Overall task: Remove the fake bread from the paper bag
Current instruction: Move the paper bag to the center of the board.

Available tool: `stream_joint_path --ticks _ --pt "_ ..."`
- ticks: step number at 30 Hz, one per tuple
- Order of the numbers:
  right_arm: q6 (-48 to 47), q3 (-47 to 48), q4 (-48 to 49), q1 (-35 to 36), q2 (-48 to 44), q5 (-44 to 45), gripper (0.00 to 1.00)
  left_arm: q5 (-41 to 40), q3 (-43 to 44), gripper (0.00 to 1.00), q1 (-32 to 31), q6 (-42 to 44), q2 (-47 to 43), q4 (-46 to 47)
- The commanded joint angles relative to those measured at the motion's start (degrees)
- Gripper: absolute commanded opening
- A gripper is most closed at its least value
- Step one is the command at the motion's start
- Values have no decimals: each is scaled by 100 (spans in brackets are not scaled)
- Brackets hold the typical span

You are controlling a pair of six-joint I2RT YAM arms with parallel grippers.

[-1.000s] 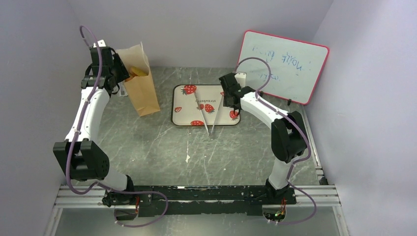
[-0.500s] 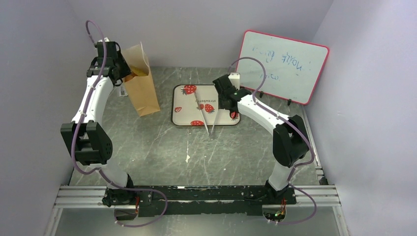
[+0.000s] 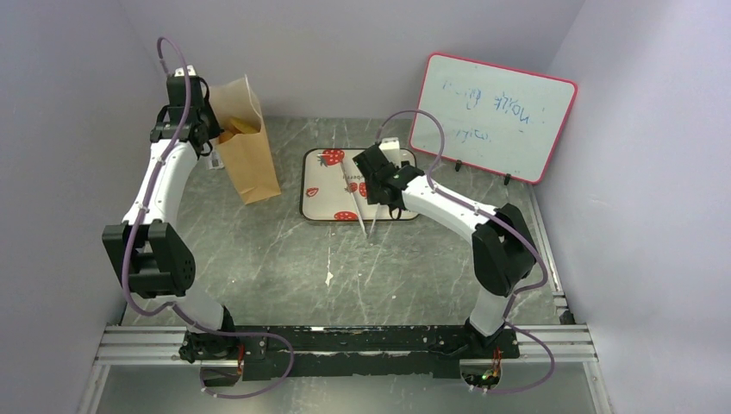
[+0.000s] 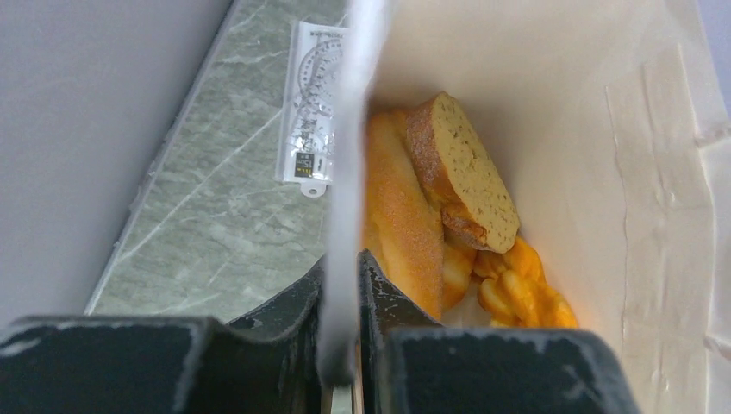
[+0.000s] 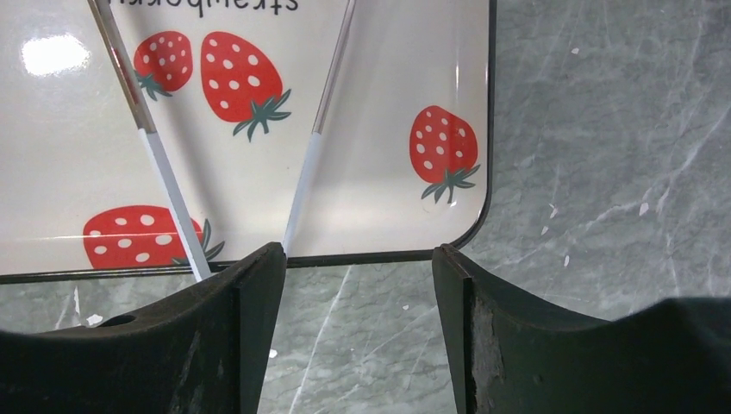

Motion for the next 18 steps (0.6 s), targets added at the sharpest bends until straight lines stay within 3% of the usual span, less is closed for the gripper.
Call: stream_joint_path --ticks 1,8,18 --pt "12 -56 60 -32 107 52 64 -114 -184 7 -94 548 -432 418" --pt "10 -175 142 -30 285 -49 66 -275 -244 7 -611 1564 -458 497" --pt "-137 -106 208 -26 349 -61 67 -630 213 9 -648 1133 -135 -172"
